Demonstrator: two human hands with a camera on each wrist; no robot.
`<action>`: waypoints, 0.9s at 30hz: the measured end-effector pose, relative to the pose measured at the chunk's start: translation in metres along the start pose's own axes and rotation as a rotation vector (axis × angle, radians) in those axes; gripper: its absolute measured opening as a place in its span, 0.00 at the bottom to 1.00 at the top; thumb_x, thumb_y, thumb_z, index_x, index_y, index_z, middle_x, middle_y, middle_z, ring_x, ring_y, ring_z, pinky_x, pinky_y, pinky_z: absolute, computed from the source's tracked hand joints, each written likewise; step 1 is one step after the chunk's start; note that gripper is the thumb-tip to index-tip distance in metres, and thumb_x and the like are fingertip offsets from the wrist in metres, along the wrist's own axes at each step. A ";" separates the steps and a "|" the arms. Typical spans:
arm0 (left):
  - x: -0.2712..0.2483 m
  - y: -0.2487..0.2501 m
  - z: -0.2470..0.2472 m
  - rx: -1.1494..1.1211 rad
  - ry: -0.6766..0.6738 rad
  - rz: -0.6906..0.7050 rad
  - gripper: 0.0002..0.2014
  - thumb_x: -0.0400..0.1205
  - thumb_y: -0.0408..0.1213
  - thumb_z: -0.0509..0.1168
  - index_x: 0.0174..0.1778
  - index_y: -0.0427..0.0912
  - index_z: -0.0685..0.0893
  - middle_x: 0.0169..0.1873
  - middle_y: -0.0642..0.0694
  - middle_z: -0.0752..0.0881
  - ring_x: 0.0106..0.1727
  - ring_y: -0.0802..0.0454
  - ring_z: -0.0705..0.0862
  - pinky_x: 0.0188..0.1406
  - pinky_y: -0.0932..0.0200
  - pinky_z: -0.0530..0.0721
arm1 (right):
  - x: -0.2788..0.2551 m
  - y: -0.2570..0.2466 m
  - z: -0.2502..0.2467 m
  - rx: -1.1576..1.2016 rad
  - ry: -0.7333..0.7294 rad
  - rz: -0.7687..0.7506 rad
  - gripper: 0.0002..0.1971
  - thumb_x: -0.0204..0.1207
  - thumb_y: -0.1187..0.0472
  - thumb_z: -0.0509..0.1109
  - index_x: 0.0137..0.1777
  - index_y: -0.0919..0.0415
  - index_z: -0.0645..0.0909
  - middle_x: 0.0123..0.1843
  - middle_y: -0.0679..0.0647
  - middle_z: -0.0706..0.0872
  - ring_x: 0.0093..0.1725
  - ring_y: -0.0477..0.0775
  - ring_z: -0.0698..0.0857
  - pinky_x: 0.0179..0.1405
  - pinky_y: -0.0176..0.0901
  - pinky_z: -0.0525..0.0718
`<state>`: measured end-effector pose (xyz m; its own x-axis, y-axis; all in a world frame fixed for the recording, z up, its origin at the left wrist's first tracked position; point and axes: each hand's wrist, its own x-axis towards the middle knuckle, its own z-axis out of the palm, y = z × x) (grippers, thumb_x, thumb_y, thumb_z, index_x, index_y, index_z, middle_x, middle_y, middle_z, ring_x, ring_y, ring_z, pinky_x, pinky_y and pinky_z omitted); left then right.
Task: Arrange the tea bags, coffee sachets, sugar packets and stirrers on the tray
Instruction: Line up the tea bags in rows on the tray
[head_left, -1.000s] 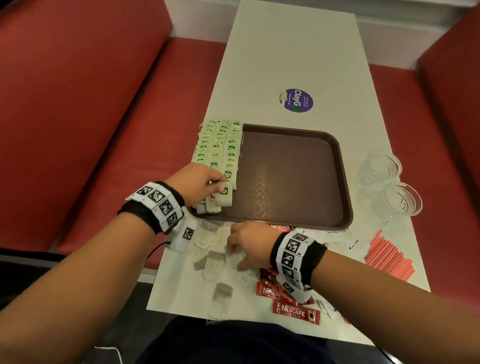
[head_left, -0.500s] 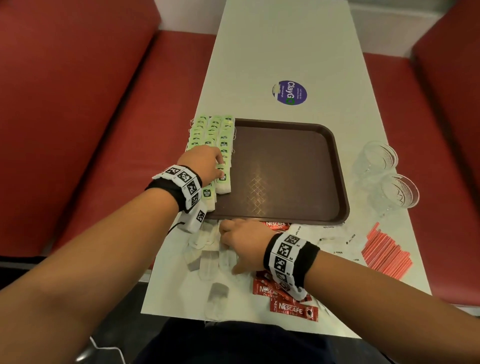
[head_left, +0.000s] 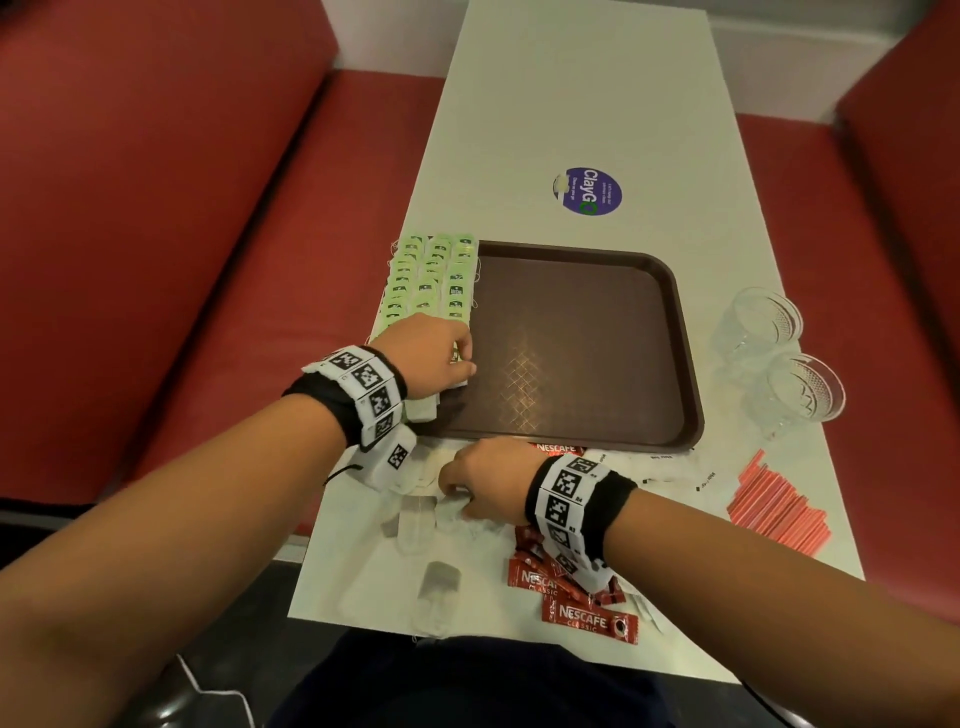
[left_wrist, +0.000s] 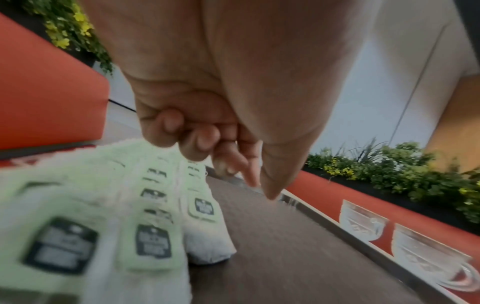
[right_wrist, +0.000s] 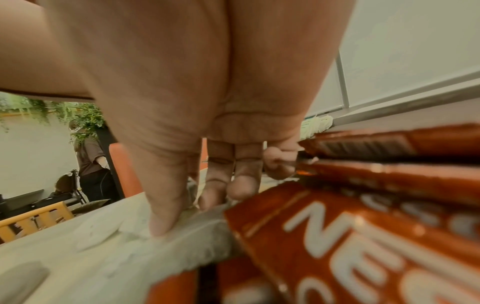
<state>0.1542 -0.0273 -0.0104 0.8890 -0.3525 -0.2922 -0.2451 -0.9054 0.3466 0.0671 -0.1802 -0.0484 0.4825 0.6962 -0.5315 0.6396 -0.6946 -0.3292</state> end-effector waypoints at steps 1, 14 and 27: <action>-0.010 -0.001 -0.005 0.024 -0.026 0.028 0.04 0.83 0.47 0.66 0.47 0.53 0.83 0.36 0.55 0.84 0.39 0.55 0.80 0.36 0.58 0.72 | 0.000 0.000 -0.001 -0.007 -0.002 0.005 0.15 0.80 0.53 0.72 0.64 0.54 0.81 0.57 0.55 0.85 0.54 0.61 0.84 0.48 0.49 0.82; -0.104 -0.031 0.040 0.330 -0.250 0.025 0.13 0.76 0.57 0.70 0.52 0.57 0.83 0.48 0.56 0.86 0.50 0.50 0.85 0.43 0.56 0.81 | -0.005 0.002 -0.018 0.076 0.079 0.106 0.14 0.87 0.57 0.59 0.67 0.53 0.82 0.58 0.61 0.87 0.56 0.65 0.85 0.48 0.46 0.78; -0.115 -0.014 0.064 0.241 -0.338 0.292 0.24 0.73 0.58 0.75 0.60 0.50 0.82 0.55 0.52 0.77 0.53 0.52 0.78 0.49 0.57 0.78 | -0.016 0.002 -0.024 0.149 0.154 0.195 0.11 0.83 0.53 0.65 0.43 0.54 0.67 0.35 0.50 0.72 0.41 0.60 0.77 0.38 0.46 0.72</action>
<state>0.0306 0.0110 -0.0382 0.6050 -0.6201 -0.4994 -0.5826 -0.7723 0.2532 0.0751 -0.1889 -0.0219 0.6801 0.5580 -0.4754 0.4359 -0.8293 -0.3497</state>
